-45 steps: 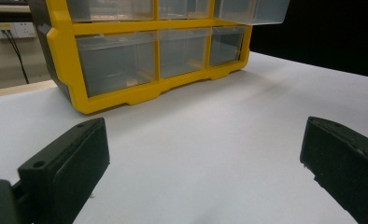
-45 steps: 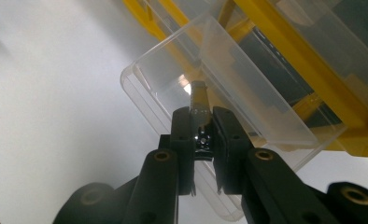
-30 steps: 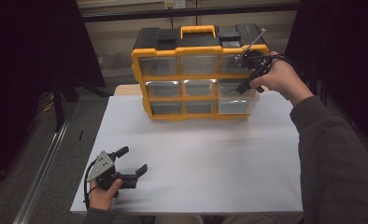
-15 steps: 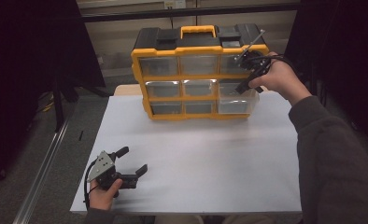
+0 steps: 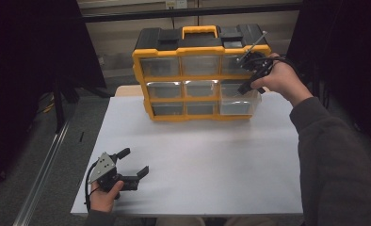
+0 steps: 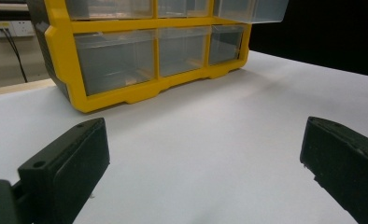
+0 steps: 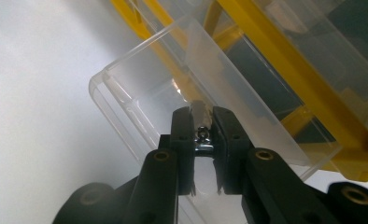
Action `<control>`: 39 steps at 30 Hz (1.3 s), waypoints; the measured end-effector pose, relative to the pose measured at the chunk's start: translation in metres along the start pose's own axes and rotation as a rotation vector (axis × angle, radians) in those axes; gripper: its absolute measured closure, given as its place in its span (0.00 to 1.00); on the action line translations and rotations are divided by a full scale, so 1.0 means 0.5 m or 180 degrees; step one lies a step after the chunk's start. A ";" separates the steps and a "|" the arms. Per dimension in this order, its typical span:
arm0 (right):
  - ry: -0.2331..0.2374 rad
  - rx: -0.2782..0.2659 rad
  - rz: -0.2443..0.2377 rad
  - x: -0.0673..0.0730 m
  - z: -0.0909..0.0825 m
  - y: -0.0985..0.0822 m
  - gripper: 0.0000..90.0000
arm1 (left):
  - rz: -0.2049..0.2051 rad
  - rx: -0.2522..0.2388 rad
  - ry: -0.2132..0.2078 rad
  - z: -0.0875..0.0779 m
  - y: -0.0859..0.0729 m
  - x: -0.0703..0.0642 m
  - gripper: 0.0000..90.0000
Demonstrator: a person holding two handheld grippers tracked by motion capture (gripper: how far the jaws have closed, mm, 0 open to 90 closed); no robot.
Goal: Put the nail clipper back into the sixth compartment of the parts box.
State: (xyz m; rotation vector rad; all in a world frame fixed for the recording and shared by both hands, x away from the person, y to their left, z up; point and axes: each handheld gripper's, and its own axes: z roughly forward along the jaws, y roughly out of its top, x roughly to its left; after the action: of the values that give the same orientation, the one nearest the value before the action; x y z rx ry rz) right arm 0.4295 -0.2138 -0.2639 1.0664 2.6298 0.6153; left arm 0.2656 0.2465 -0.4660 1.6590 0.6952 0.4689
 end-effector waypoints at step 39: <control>0.0364 -0.0218 0.0289 0.040 -0.032 -0.024 0.39 | 0.0063 0.0065 -0.0050 0.002 0.000 0.000 0.02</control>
State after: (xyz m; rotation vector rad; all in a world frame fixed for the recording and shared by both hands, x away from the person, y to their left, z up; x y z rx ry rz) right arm 0.4020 -0.2120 -0.2567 1.1681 2.6463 0.8024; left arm 0.2662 0.2460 -0.4663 1.6882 0.6745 0.4638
